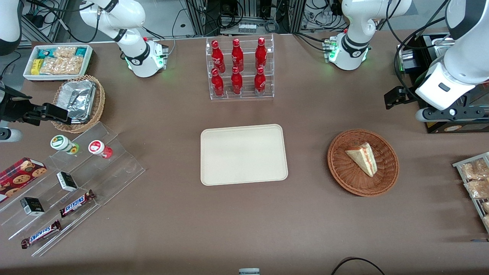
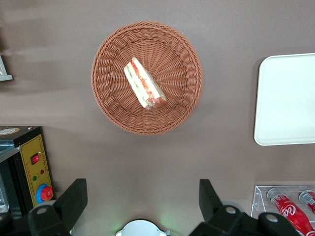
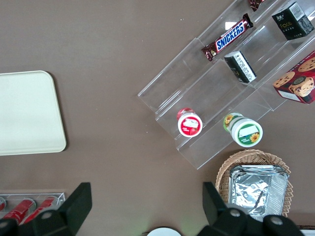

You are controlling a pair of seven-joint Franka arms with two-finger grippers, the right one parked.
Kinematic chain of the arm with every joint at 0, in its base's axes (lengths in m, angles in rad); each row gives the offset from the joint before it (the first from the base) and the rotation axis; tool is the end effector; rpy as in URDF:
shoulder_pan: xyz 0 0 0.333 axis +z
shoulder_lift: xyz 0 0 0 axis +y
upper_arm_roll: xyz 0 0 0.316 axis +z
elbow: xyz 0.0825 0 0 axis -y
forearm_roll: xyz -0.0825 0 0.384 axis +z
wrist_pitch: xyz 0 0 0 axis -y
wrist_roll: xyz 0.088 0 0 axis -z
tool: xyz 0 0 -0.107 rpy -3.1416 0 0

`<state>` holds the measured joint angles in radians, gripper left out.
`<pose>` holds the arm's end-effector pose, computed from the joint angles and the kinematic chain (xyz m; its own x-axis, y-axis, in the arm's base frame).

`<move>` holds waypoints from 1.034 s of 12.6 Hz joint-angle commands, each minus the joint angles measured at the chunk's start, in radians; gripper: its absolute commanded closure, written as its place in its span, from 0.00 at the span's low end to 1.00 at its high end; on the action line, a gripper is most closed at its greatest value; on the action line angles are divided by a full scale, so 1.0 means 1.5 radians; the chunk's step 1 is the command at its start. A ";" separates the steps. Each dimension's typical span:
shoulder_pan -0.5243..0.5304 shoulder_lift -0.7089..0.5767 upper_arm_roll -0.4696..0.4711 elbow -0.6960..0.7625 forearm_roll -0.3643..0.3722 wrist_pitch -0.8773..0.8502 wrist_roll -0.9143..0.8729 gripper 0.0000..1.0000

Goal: Place sandwich from basket to tray
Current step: 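Move the left gripper over the sandwich in the wicker basket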

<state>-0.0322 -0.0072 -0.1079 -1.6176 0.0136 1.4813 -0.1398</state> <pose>0.5356 -0.0742 0.5994 0.9921 0.0021 -0.1255 -0.0019 -0.9995 -0.0322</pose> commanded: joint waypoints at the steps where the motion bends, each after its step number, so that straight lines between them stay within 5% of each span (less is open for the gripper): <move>1: 0.003 0.001 0.000 0.012 -0.008 -0.015 0.002 0.00; 13: 0.015 0.113 0.001 -0.018 -0.008 0.072 -0.005 0.00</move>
<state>-0.0298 0.1348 -0.1044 -1.6424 0.0123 1.5604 -0.1400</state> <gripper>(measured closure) 0.000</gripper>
